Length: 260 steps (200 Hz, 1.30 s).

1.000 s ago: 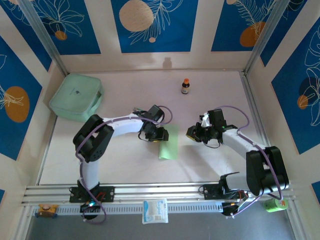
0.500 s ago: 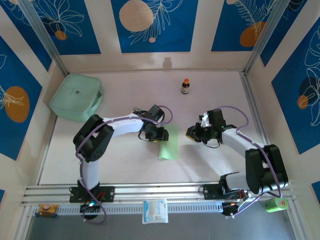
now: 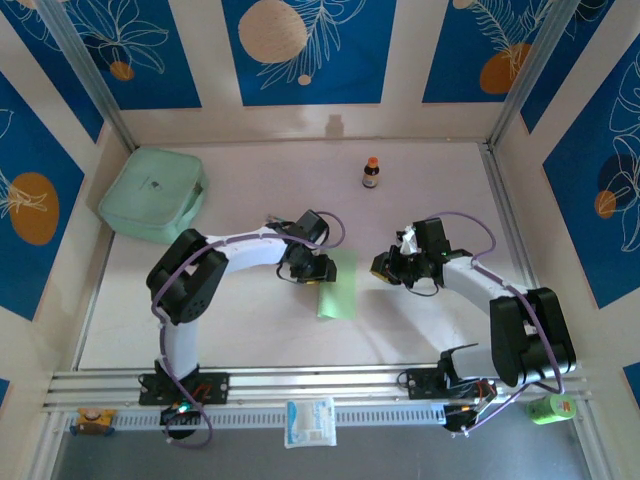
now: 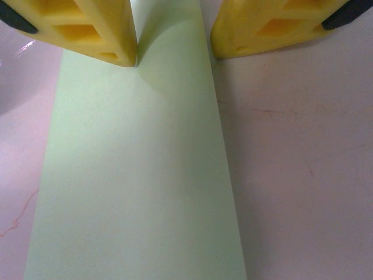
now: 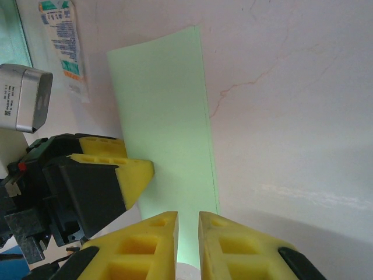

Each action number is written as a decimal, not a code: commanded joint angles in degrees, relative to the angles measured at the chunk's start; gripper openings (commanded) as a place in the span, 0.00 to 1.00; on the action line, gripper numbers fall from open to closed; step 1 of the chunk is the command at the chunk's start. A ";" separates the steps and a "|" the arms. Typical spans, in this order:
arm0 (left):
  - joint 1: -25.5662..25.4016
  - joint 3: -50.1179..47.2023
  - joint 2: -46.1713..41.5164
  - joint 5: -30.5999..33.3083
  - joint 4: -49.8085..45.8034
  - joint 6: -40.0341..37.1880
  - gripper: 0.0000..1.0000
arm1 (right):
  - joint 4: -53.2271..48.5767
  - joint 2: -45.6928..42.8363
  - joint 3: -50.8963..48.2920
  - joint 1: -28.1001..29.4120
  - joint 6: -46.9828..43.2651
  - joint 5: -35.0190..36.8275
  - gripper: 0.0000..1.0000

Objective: Fold a paper plane with a square sheet of paper (pick it up from the middle)
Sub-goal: Hold the square sheet of paper at the center of the table.

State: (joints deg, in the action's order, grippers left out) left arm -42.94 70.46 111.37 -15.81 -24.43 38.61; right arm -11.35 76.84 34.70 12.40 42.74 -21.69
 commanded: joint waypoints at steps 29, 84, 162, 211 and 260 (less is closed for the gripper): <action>0.40 -1.10 4.64 7.20 -0.43 -0.93 0.48 | -0.42 0.86 -0.12 0.36 0.59 -1.70 0.18; 0.40 -0.81 5.24 6.96 -0.39 -1.27 0.48 | -0.34 1.12 -0.21 0.41 0.59 -1.68 0.18; 0.31 -0.81 5.33 7.16 -0.58 -2.30 0.48 | 0.80 3.74 0.64 2.71 0.49 -1.03 0.17; 0.32 -0.71 5.59 6.86 -0.38 -2.04 0.48 | 1.46 5.55 2.33 5.96 -0.56 -0.48 0.16; 0.39 -0.92 5.58 6.94 -0.28 -2.05 0.48 | 1.26 11.58 5.84 10.21 0.82 3.63 0.07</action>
State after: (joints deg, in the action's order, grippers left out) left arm -43.00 71.05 111.85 -15.81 -24.95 38.44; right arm -9.82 85.93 38.28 20.62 43.05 -19.88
